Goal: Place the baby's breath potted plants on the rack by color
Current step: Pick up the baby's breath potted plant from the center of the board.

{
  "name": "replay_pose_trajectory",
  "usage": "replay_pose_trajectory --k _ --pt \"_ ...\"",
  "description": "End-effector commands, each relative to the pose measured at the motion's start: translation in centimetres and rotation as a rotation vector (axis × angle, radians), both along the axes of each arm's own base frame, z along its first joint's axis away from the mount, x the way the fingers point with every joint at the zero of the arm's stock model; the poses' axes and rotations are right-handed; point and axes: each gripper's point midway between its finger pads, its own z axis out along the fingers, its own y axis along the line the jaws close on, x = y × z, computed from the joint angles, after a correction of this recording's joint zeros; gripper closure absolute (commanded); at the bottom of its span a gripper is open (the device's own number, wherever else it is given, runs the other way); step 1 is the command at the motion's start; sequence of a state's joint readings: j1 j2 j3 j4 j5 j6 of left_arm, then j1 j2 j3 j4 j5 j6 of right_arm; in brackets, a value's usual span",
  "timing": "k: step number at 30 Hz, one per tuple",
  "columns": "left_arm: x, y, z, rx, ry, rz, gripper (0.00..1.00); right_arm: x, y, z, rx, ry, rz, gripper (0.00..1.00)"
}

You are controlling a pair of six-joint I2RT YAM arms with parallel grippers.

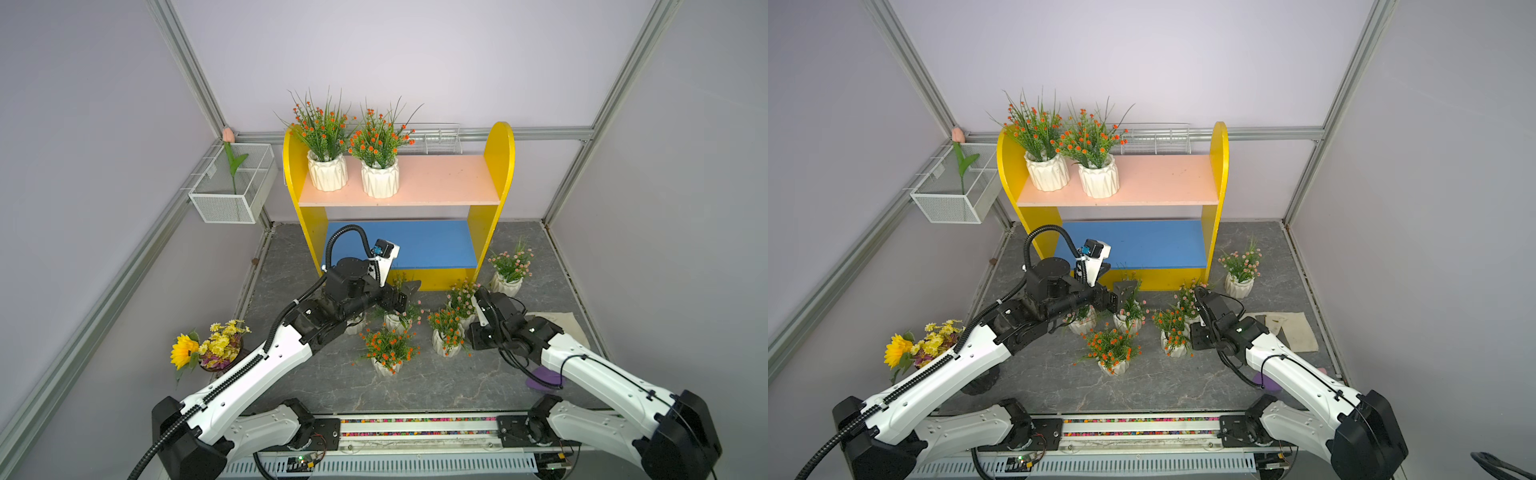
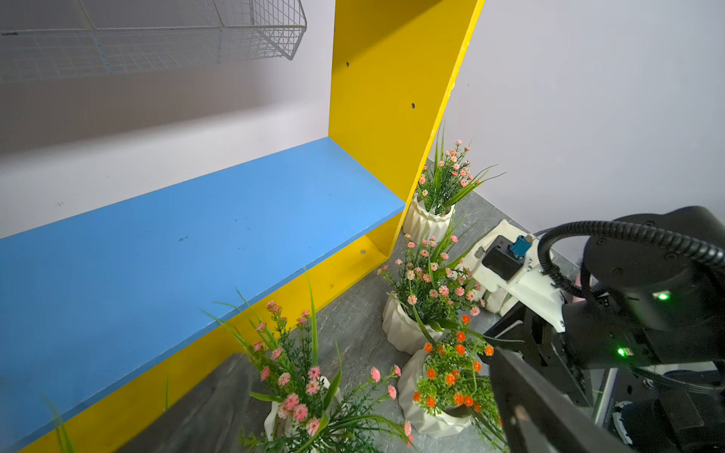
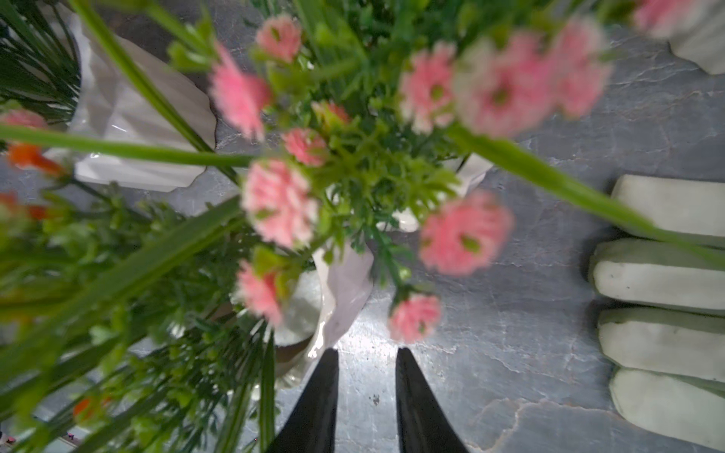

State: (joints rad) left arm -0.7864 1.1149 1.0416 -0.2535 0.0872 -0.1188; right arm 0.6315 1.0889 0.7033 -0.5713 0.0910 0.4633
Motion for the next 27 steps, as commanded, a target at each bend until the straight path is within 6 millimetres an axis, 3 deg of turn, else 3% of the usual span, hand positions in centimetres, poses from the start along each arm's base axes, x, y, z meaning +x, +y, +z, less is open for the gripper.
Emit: replay_pose_trajectory --k 1,14,22,27 --pt "-0.1 -0.1 1.1 -0.009 -0.011 -0.007 0.02 0.8 1.2 0.8 0.043 -0.016 0.012 0.71" --pt "-0.2 0.1 1.1 0.003 -0.016 -0.005 0.02 1.4 2.7 -0.4 0.019 0.013 0.046 0.72" --pt "-0.6 0.6 1.2 0.003 -0.021 -0.002 0.02 1.9 2.2 -2.6 -0.045 0.05 0.009 0.79" --pt "-0.8 0.8 1.4 -0.003 -0.026 -0.001 0.02 1.4 2.5 -3.0 -0.053 0.094 0.031 0.9"
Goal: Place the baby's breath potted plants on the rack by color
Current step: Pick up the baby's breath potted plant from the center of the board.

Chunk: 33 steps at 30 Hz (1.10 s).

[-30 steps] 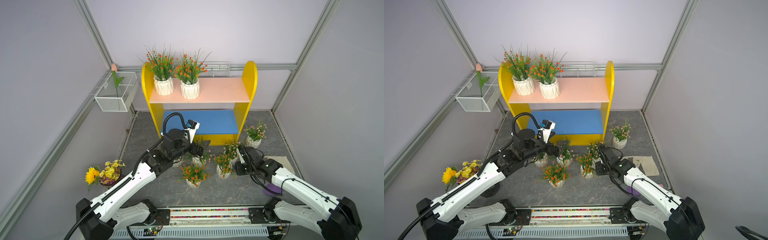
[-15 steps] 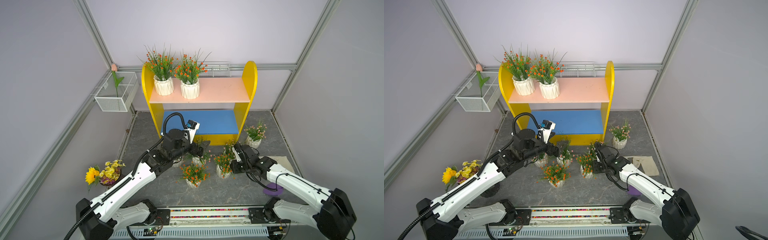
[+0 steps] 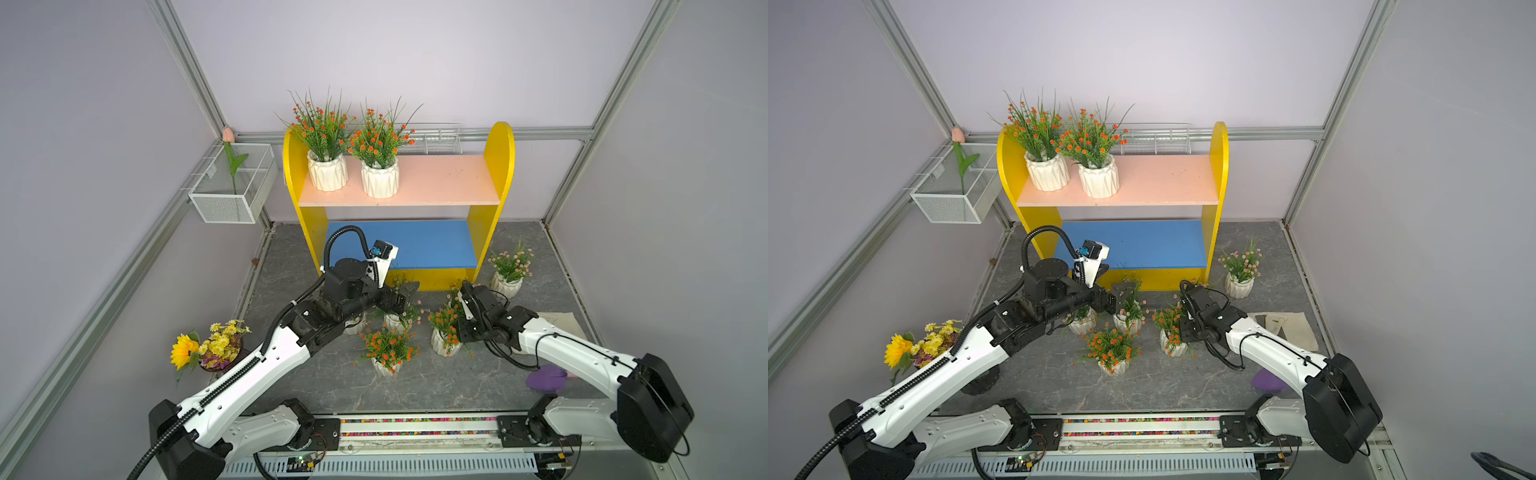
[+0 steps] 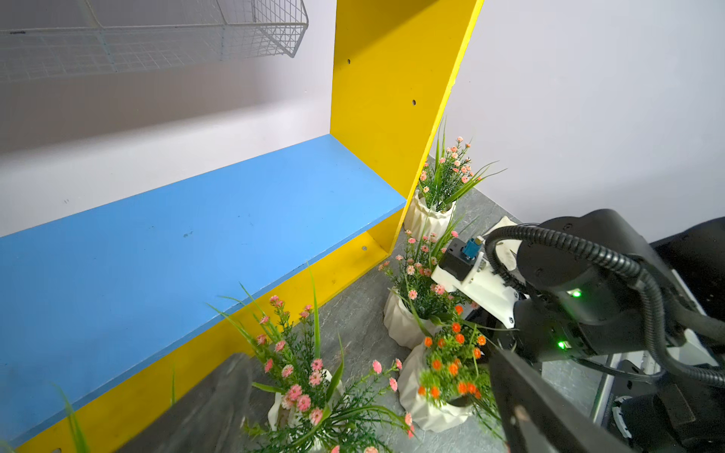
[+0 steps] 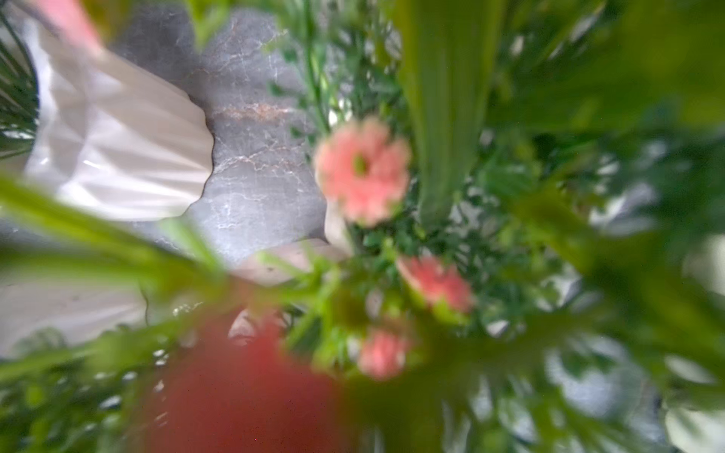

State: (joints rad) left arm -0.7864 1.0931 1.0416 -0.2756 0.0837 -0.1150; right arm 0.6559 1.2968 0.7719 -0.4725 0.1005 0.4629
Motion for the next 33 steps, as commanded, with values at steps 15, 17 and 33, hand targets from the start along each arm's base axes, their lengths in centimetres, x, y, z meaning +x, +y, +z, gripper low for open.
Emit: replay_pose_trajectory --k 15,17,33 --pt "-1.4 -0.9 0.6 -0.069 -0.011 -0.077 0.01 -3.1 -0.4 7.5 0.064 -0.018 0.115 0.93" --pt "-1.6 -1.2 0.4 -0.081 -0.012 -0.098 0.01 -3.2 -0.8 8.7 0.071 -0.034 0.119 0.93" --pt "-7.7 -8.0 -4.0 0.011 -0.134 -0.362 0.01 -2.2 -0.5 15.6 0.133 -0.106 0.218 0.92"
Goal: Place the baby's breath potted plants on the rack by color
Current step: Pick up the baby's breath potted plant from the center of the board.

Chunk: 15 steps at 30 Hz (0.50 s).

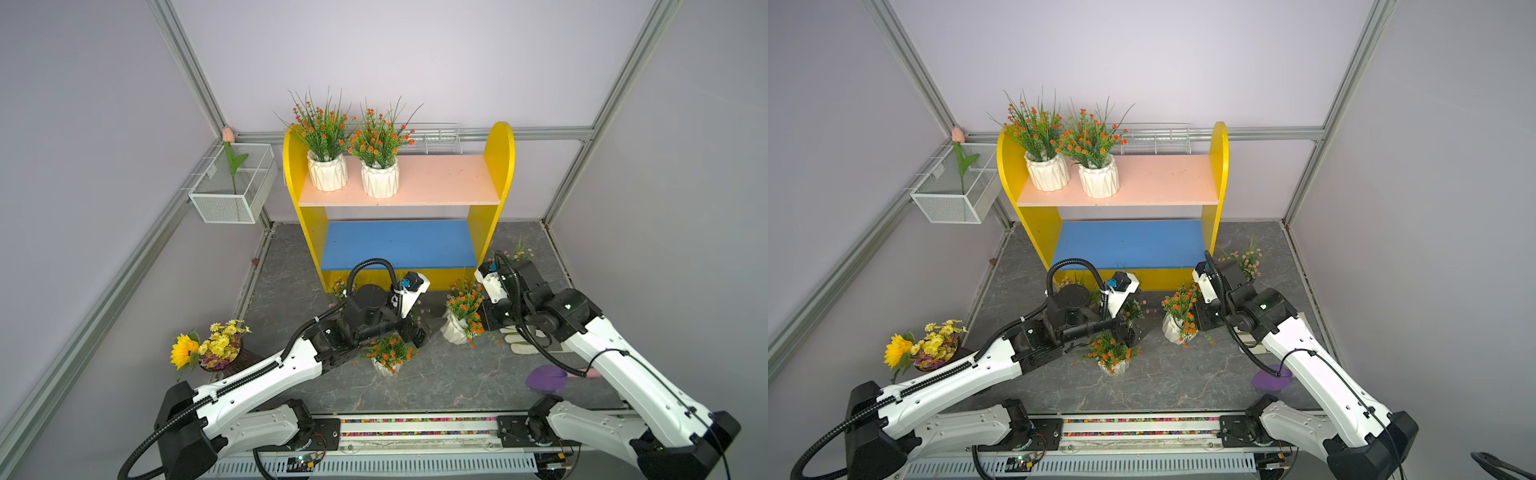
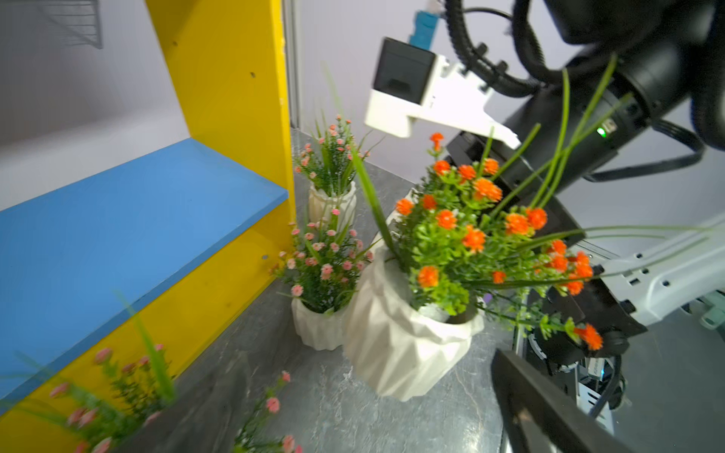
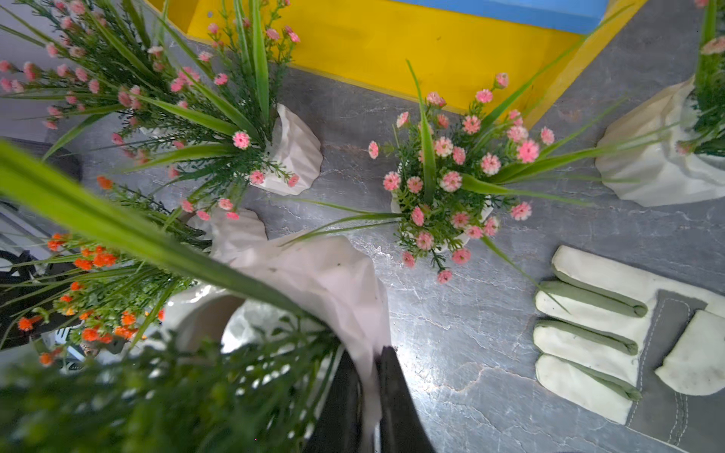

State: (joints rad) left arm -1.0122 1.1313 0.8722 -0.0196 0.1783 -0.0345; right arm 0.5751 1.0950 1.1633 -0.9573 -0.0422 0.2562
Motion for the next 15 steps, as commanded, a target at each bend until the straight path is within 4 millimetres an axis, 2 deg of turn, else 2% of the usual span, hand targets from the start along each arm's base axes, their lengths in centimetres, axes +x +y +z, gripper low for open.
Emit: replay_pose_trajectory --k 1,4,9,15 --pt "-0.7 -1.3 -0.9 0.034 -0.075 -0.036 0.01 0.2 1.2 1.4 0.061 -0.011 0.057 0.92" --pt "-1.9 -2.7 -1.9 0.071 -0.094 -0.085 0.01 0.2 1.7 1.4 0.076 0.003 0.073 0.92" --pt "-1.6 -4.3 -2.9 0.091 -0.089 -0.09 0.01 -0.1 2.0 1.7 0.096 0.009 0.088 0.92" --pt "-1.1 -5.7 -2.9 0.082 -0.092 -0.095 0.01 -0.6 2.4 2.0 0.124 0.02 0.111 0.92"
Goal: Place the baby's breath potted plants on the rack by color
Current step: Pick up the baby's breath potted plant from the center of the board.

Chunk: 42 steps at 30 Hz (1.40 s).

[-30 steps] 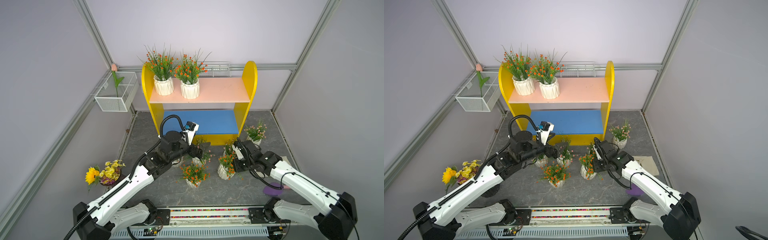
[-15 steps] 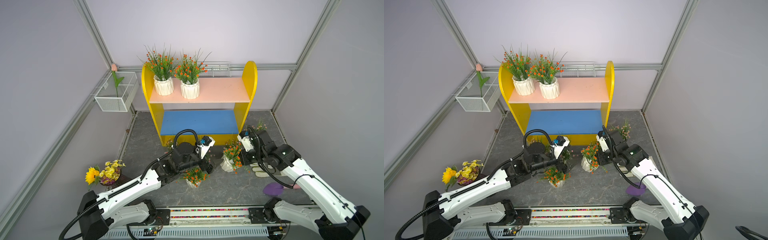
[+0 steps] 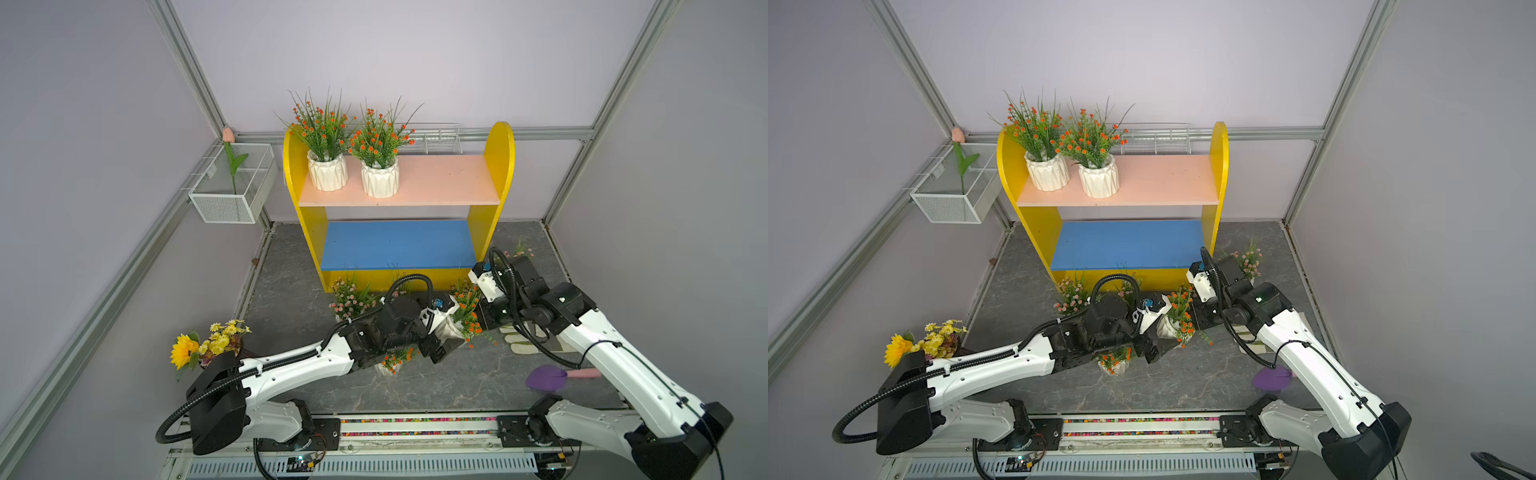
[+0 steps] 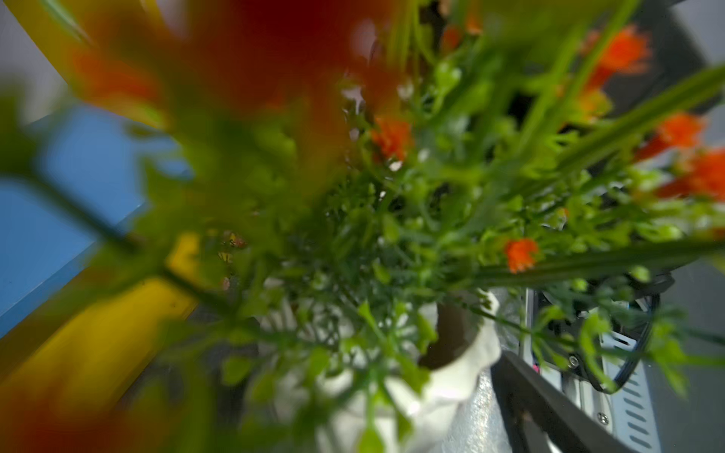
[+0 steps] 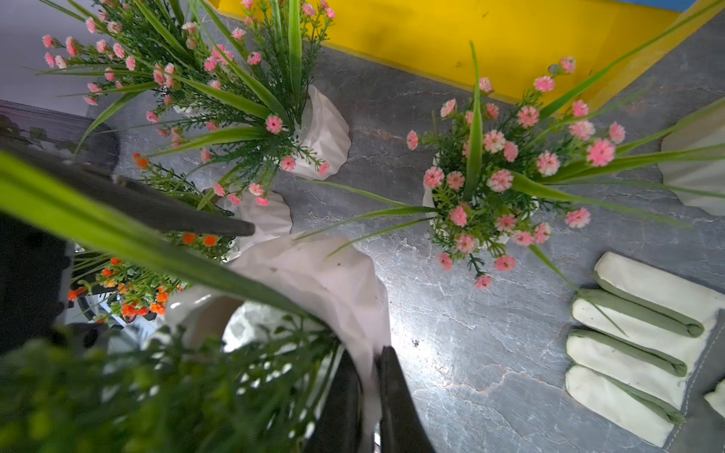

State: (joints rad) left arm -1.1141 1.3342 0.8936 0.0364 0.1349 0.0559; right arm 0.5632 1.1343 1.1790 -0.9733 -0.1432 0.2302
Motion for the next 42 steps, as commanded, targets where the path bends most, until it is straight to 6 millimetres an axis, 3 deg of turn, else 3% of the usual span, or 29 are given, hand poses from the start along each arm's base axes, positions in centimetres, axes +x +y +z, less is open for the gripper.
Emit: replay_pose_trajectory --k 1,20,29,33,42 --pt "0.4 -1.3 2.8 -0.065 -0.057 -0.011 0.01 -0.1 1.2 2.4 0.092 -0.042 0.044 0.92" --pt "-0.1 -3.0 1.2 0.018 0.012 -0.073 0.0 -0.2 1.3 2.9 0.108 -0.061 0.056 0.93" --pt "-0.2 -3.0 1.0 0.036 0.022 -0.077 0.06 -0.3 1.5 3.0 0.121 -0.064 0.062 0.93" --pt "-0.3 -3.1 0.9 0.045 0.029 -0.085 0.14 -0.4 1.5 3.1 0.126 -0.066 0.062 0.93" --pt "-1.1 -3.6 1.7 0.019 0.046 -0.135 0.5 0.0 1.6 1.7 0.123 -0.057 0.053 0.87"
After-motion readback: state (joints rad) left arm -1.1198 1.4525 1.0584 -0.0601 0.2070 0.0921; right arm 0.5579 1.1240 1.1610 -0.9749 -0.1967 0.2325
